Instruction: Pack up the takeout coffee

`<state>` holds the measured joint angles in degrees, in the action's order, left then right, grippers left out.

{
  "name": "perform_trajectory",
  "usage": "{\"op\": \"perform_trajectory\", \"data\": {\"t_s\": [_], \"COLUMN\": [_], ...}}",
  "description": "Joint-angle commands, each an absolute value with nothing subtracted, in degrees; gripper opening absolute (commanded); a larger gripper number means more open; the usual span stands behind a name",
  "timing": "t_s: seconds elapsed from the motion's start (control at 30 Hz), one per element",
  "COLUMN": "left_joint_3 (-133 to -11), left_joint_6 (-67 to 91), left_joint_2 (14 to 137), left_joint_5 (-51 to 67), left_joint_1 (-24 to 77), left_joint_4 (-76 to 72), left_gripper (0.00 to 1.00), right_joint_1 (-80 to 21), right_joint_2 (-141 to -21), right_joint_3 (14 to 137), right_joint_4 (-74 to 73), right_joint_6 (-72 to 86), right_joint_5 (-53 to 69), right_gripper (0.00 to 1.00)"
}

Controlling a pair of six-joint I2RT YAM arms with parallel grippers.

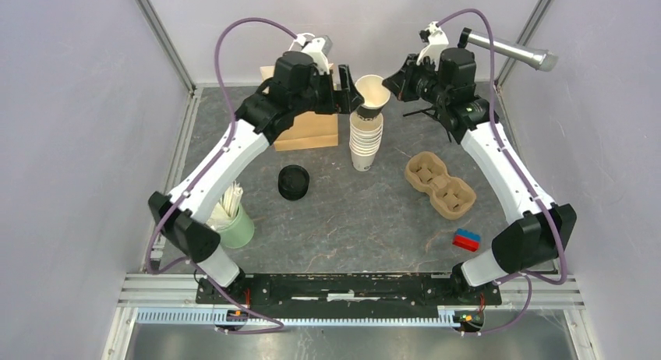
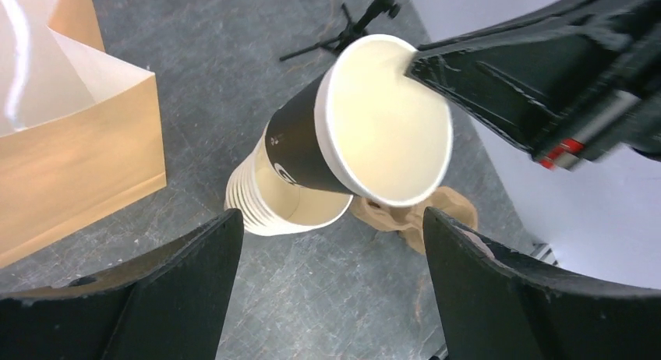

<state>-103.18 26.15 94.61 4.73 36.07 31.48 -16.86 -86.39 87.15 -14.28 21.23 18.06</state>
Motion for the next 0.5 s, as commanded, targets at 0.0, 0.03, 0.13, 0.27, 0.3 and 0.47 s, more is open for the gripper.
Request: {"op": "perform_trajectory", "data": {"t_s": [0.0, 0.03, 0.13, 0.27, 0.3, 0.47], "left_joint_3": [-103.63, -103.54, -103.49, -100.28, -98.85, -89.58], "left_joint_6": [24.48, 24.04, 22.56, 20.68, 20.19, 15.37], "left_joint_2": [85.61, 84.5, 80.73, 74.71, 73.1, 64.21], "left_joint_5": [5.82, 5.87, 5.23, 2.39, 1.39, -4.48], "left_joint_1": [36.21, 36.21, 36.22, 36.21, 36.21, 36.21], "left_joint_4": [31.01, 31.39, 33.34, 34.8, 34.74, 35.57], "left_gripper": [0.94, 0.95, 1.0, 1.0, 1.0, 1.0], "right_joint_1": [-16.73, -16.72, -17.11, -18.53, -19.38, -25.7], "right_joint_2": [-82.97, -82.45, -80.66, -77.22, -76.13, -70.8], "right_joint_3": [91.45, 91.36, 91.07, 87.79, 86.65, 80.25], "right_joint_4": [-11.86, -11.57, -11.38, -9.96, -9.77, -11.54], "right_joint_6": [22.54, 22.95, 23.66, 24.59, 24.53, 21.24], "right_joint_5": [19.54, 20.4, 22.31, 23.7, 24.09, 22.18], "right_gripper": [0.0, 0.0, 0.0, 0.0, 0.0, 0.0]}}
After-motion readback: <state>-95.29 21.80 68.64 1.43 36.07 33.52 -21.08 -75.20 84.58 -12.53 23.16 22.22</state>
